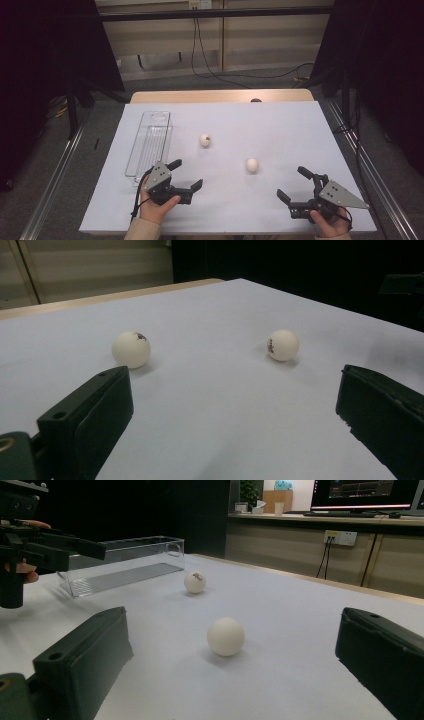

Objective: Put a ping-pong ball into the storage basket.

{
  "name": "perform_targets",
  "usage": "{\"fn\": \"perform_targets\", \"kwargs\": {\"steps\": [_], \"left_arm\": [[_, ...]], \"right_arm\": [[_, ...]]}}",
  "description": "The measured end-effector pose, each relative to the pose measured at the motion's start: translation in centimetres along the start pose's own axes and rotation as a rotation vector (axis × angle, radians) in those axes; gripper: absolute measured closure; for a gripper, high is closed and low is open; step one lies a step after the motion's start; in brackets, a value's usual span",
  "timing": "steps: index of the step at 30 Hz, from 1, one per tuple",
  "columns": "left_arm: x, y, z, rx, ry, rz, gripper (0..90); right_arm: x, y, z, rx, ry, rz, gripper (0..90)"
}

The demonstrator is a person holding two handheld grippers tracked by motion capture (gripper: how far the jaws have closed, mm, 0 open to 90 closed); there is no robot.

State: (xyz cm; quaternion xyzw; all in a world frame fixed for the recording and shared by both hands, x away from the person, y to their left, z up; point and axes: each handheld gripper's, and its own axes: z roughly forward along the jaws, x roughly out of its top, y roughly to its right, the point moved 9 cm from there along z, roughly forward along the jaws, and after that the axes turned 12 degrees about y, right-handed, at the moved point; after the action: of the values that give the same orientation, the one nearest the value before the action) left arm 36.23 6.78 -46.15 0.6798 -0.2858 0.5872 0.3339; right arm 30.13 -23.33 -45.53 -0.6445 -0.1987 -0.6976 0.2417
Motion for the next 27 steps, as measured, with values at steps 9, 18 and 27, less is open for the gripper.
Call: {"fn": "perform_targets", "kwargs": {"steps": [9,18,27], "left_arm": [[-0.2,0.3,0.5,-0.006,-0.011,0.006,1.9],[-0.3,0.5,0.8,-0.014,-0.02,0.016,2.0],[-0.4,0.8,1.3,-0.022,-0.029,0.016,2.0]], "right_arm": [[0.0,0.0,0.0,0.0,0.0,0.0,0.5],[0.0,0.0,0.0,0.0,0.0,0.0,0.5],[0.0,-0.1,0.0,0.001,0.0,0.002,0.5]]}}
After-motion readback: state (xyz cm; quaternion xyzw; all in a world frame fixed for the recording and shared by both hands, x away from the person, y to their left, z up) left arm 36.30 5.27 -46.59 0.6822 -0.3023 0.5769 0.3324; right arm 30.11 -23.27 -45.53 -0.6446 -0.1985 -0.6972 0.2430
